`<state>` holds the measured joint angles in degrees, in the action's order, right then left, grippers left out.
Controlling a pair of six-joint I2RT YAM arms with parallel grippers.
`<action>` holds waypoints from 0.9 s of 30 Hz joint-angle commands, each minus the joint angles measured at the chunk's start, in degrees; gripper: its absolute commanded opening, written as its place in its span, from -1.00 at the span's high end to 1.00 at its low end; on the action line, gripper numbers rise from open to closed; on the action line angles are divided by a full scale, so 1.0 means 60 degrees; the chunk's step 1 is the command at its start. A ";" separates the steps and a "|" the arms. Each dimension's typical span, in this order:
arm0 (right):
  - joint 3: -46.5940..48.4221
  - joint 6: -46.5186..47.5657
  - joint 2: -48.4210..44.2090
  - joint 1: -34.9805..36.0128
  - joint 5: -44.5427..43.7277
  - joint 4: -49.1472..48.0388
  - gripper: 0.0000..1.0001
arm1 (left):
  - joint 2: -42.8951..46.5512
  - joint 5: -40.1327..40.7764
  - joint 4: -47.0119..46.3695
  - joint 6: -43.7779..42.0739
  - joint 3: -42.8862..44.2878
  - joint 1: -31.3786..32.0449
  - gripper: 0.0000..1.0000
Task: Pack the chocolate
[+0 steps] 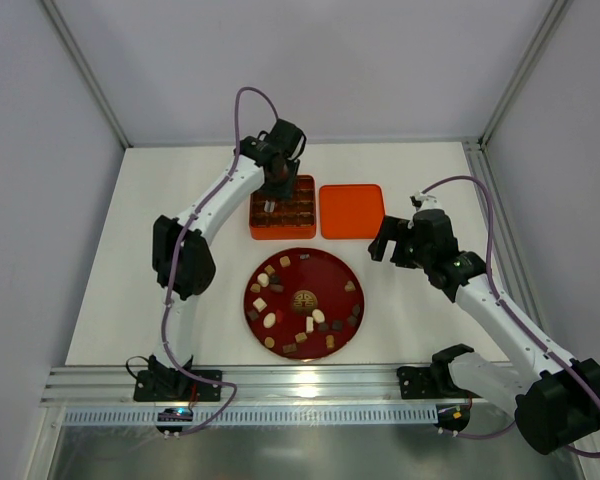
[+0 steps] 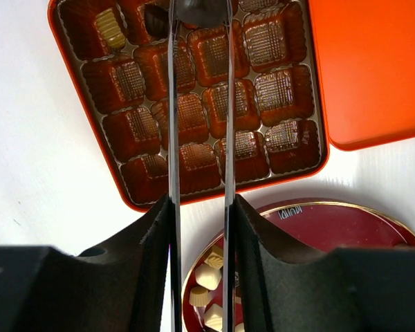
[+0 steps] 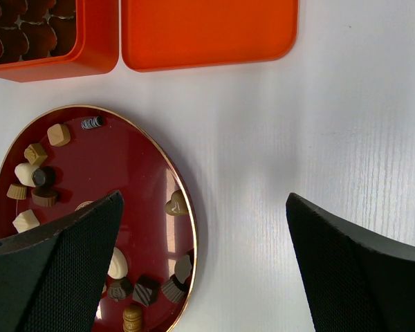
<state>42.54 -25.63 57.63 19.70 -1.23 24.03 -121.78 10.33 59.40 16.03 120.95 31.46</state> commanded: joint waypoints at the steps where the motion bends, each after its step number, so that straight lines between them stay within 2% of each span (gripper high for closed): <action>1: 0.0175 0.0023 -0.0186 -0.0017 -0.0014 -0.0226 -1.00 | 0.0125 0.0153 -0.0363 -0.0123 0.0394 -0.0058 0.22; 8: 0.0204 0.0023 -0.0185 -0.0017 0.0015 -0.0226 -1.00 | 0.0198 0.0154 -0.0363 -0.0196 0.0394 -0.0058 0.07; 18: 0.0233 0.0009 -0.0171 -0.0017 -0.0014 -0.0255 -0.99 | 0.0914 -0.0196 -0.0100 0.0110 0.0526 -0.0058 0.09; 22: 0.0219 0.0009 -0.0083 -0.0017 0.0044 -0.0343 -0.99 | 0.1617 -0.0695 -0.0041 0.0418 0.0059 -0.0044 0.10; 27: 0.0219 0.0023 -0.0024 -0.0017 0.0089 -0.0460 -0.99 | 0.2862 -0.1149 0.0032 0.0711 -0.1259 -0.0058 0.13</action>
<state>42.54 -25.63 57.65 19.70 -1.08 23.77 -111.72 6.24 59.55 18.37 116.16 31.44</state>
